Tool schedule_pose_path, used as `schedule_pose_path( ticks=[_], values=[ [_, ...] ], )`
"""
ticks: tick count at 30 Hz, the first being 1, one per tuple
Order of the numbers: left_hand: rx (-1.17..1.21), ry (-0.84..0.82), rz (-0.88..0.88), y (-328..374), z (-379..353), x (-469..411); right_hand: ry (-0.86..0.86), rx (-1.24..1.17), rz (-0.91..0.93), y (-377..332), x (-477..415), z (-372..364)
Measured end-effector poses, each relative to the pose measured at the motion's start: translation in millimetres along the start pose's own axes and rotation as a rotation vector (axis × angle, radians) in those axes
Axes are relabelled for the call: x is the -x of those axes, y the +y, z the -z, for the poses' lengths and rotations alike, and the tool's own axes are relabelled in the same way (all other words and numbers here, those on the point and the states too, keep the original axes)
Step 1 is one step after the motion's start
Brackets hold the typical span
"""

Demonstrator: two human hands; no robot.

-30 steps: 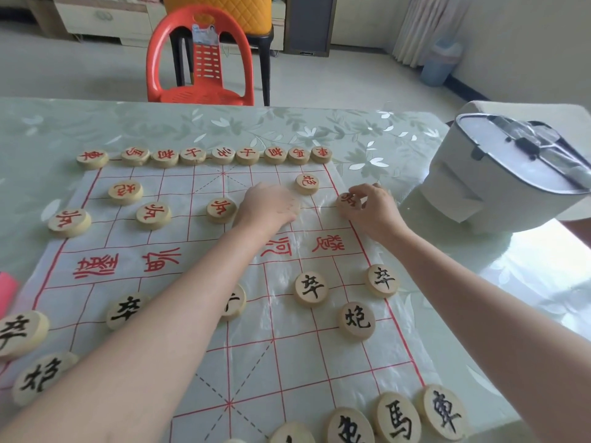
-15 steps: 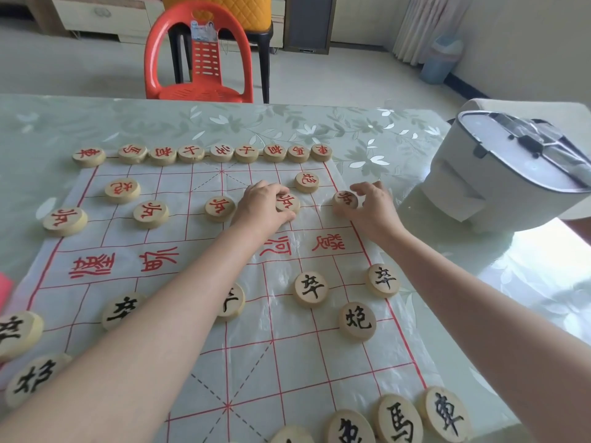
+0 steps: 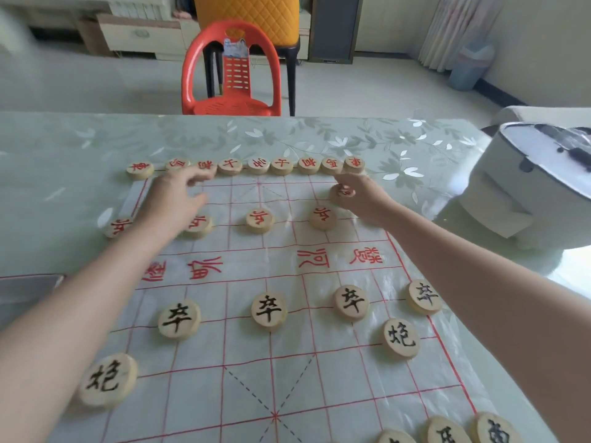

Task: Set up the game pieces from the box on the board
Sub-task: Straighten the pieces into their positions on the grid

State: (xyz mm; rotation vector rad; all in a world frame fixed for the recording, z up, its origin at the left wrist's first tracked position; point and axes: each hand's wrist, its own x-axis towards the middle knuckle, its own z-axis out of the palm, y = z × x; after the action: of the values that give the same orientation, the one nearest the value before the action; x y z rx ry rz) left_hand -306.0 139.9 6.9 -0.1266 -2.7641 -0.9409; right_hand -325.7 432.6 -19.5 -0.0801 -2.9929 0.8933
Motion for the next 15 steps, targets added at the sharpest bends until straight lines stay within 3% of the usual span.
schedule_pose_path(
  ticks=[7,15],
  values=[
    [0.031,0.05,0.224,-70,31,0,0.102,-0.022,-0.054,2,-4,-9],
    [-0.052,-0.022,0.177,-77,16,-11,0.144,0.02,-0.094,2,-4,-12]
  ],
)
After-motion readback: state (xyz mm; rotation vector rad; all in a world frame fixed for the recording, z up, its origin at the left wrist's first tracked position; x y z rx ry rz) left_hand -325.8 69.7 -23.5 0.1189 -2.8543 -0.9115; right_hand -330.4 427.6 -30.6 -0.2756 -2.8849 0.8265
